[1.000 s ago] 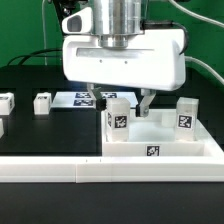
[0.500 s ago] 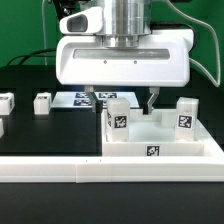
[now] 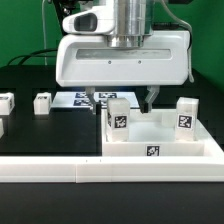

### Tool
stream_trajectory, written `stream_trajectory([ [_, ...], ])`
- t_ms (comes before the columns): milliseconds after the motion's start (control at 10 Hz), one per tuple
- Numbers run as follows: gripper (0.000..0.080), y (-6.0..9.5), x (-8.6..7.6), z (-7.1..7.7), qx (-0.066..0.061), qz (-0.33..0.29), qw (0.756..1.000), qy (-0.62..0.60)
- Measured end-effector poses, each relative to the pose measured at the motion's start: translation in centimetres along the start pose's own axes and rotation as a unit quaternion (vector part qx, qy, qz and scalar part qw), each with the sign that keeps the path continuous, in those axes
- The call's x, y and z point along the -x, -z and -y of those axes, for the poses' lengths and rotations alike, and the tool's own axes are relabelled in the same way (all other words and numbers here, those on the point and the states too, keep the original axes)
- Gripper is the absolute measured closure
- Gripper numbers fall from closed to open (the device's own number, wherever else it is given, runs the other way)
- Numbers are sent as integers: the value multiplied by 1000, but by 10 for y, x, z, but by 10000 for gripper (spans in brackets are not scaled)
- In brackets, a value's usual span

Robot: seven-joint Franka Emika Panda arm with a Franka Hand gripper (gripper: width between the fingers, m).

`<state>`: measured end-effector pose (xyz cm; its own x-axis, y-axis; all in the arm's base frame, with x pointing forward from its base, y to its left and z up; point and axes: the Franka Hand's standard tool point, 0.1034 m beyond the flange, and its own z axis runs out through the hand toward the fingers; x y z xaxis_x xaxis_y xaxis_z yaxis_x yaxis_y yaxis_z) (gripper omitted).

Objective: Assemble square table

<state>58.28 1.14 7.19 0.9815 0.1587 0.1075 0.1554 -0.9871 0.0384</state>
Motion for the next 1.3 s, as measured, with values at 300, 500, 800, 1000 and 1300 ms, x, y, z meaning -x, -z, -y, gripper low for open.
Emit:
stream_trajectory([
  [300, 424, 0, 0, -1, 1, 0, 1000, 0],
  [500, 509, 0, 0, -1, 1, 0, 1000, -9],
  [800, 509, 0, 0, -1, 1, 0, 999, -33],
  [1000, 509, -1, 0, -2, 1, 0, 993, -116],
  [1300, 509, -1, 0, -6, -7, -6, 955, -297],
])
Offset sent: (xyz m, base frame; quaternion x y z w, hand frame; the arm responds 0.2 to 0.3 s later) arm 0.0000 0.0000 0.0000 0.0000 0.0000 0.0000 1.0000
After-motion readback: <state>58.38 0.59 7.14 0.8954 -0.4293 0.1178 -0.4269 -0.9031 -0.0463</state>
